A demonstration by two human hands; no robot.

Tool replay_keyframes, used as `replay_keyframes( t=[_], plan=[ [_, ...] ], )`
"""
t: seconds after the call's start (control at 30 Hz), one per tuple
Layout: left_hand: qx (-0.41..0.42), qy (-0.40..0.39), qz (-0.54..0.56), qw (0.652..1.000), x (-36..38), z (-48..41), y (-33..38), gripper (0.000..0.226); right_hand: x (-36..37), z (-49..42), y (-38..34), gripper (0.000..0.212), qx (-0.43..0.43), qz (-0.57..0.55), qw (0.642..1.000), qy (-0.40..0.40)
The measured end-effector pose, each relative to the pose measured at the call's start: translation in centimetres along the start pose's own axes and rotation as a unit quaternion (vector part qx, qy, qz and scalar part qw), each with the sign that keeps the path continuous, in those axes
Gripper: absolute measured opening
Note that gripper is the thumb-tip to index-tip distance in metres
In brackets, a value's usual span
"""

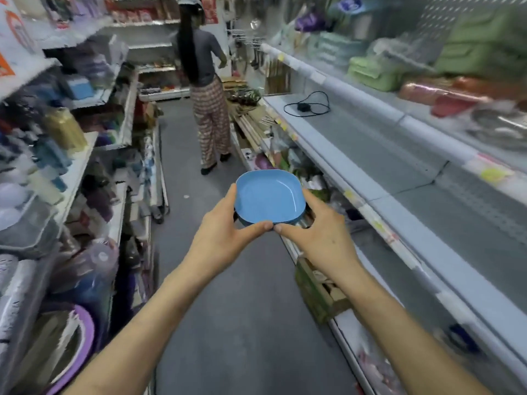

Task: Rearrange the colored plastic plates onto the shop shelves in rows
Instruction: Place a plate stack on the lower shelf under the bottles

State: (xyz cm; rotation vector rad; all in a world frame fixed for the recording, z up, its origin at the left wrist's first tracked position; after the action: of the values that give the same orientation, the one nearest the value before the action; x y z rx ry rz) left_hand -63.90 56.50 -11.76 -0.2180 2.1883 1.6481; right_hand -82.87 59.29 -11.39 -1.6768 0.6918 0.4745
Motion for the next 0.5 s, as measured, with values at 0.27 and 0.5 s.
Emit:
replay_keyframes(
  t=[0.27, 0.5],
  plan=[
    [0.045, -0.172, 0.038, 0.983, 10.9, -3.8, 0.4, 0.088, -5.5, 4.5, 7.6, 0.065, 0.132, 0.028, 0.984, 0.117],
    [0.099, -0.299, 0.045, 0.948, 22.2, -1.8, 3.1, 0.088, -11.0, 12.6, 13.5, 0.068, 0.213, 0.029, 0.955, 0.203]
  ],
)
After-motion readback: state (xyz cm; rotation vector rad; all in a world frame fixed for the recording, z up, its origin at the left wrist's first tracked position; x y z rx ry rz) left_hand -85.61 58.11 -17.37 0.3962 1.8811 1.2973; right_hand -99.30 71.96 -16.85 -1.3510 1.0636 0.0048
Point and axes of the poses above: each hand's wrist, its own z-axis away from the middle knuckle, its own x-axis out of the palm, y = z × x, the point moved 7 cm from there along -z, towards the middle knuckle, and after that the axes turned 12 degrees about z, right-handed, at the moved point
